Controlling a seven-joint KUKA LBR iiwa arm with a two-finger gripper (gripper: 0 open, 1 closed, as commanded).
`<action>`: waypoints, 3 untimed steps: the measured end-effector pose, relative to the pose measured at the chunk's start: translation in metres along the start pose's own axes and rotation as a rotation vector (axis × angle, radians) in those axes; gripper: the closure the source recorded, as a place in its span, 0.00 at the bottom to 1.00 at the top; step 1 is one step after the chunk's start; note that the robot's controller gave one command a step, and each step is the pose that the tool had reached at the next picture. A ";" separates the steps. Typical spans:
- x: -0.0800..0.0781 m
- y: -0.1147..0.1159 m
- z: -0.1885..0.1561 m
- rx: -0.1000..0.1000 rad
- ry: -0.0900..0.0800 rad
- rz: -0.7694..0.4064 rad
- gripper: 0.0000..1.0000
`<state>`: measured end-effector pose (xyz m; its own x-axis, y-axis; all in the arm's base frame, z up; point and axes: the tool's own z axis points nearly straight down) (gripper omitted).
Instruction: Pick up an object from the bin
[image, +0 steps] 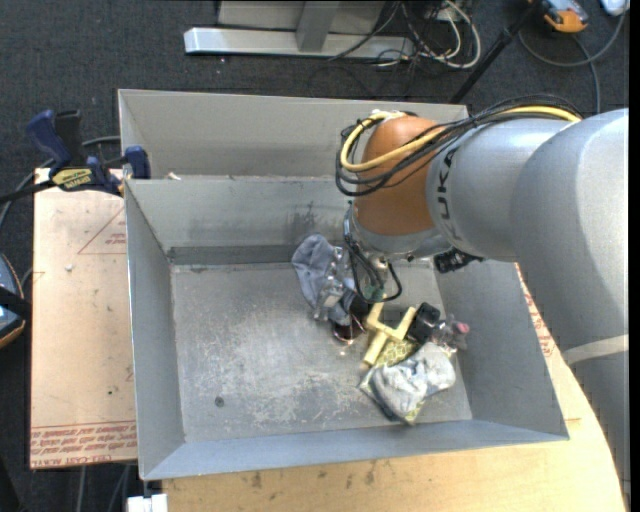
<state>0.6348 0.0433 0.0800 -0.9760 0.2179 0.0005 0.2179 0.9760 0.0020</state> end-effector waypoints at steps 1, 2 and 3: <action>0.000 0.000 0.000 0.000 -0.001 0.000 1.00; -0.011 -0.042 -0.147 0.001 -0.002 -0.352 1.00; -0.013 -0.047 -0.164 0.002 -0.007 -0.383 1.00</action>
Offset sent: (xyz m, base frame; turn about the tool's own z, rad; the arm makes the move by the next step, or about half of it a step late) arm 0.0012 -0.0490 0.1622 -0.3863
